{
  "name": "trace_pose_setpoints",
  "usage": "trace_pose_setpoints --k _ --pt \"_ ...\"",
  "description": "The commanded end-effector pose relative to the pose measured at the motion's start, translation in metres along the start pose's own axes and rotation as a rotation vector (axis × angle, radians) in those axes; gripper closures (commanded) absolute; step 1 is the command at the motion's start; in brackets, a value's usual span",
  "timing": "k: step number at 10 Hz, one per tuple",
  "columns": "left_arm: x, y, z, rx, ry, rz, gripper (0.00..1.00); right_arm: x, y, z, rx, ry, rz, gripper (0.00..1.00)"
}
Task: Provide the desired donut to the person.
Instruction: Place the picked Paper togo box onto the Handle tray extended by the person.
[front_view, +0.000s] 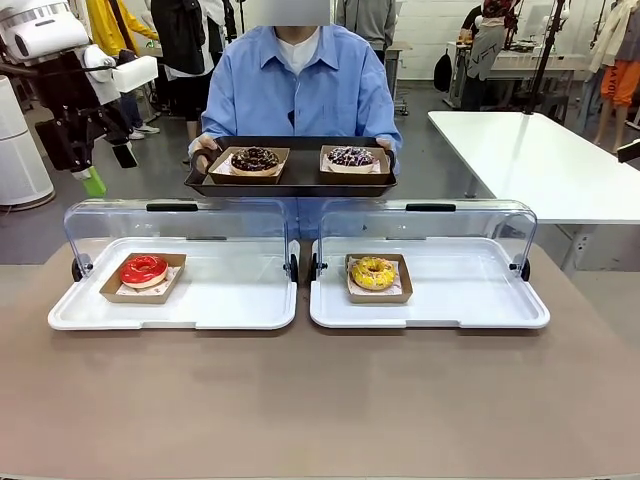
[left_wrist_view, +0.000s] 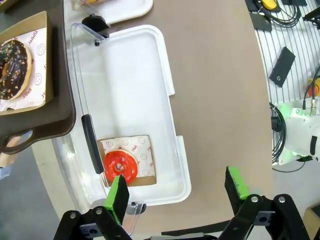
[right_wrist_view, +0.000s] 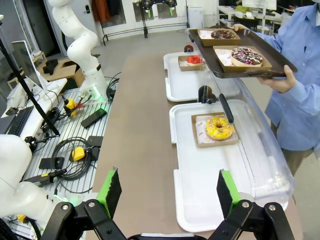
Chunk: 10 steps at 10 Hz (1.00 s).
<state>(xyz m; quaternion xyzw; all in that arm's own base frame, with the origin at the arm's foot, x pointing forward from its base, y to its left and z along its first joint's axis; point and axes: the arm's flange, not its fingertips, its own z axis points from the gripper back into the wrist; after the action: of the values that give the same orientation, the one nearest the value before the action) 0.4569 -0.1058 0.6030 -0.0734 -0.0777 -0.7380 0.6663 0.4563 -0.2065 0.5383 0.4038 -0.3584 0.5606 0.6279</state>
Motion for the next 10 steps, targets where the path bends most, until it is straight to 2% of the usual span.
trace_pose_setpoints --k 1,2,3,4,5,6,7,9,10 --pt "-0.001 0.002 0.003 -0.011 0.013 0.012 0.0 0.002 -0.001 0.001 0.006 -0.007 0.004 0.0" --pt "0.0 0.0 0.0 0.0 0.0 0.0 0.0 0.002 -0.001 0.001 0.006 -0.007 0.004 0.0" --pt "-0.04 0.018 0.028 -0.046 -0.376 0.032 0.0 0.002 -0.001 0.001 0.006 -0.007 0.004 0.0" --pt "-0.083 0.02 0.034 -0.054 -0.61 0.07 0.0 0.002 -0.001 0.001 0.006 -0.007 0.004 0.0" --pt "-0.123 0.006 0.027 -0.009 -0.764 0.096 0.0 0.002 -0.001 0.001 0.006 -0.007 0.004 0.0" --pt "-0.156 0.016 0.031 0.012 -0.922 0.098 0.0 0.002 -0.001 0.001 0.006 -0.007 0.004 0.0" --pt "-0.188 0.019 0.027 0.056 -0.957 0.08 0.0 0.002 -0.001 0.001 0.006 -0.007 0.004 0.0" --pt "-0.236 -0.013 0.01 0.216 -1.003 0.098 0.0 0.002 -0.001 0.001 0.006 -0.007 0.004 0.0" --pt "-0.256 -0.017 0.004 0.215 -1.013 0.125 0.0 0.002 -0.001 0.001 0.006 -0.007 0.004 0.0"
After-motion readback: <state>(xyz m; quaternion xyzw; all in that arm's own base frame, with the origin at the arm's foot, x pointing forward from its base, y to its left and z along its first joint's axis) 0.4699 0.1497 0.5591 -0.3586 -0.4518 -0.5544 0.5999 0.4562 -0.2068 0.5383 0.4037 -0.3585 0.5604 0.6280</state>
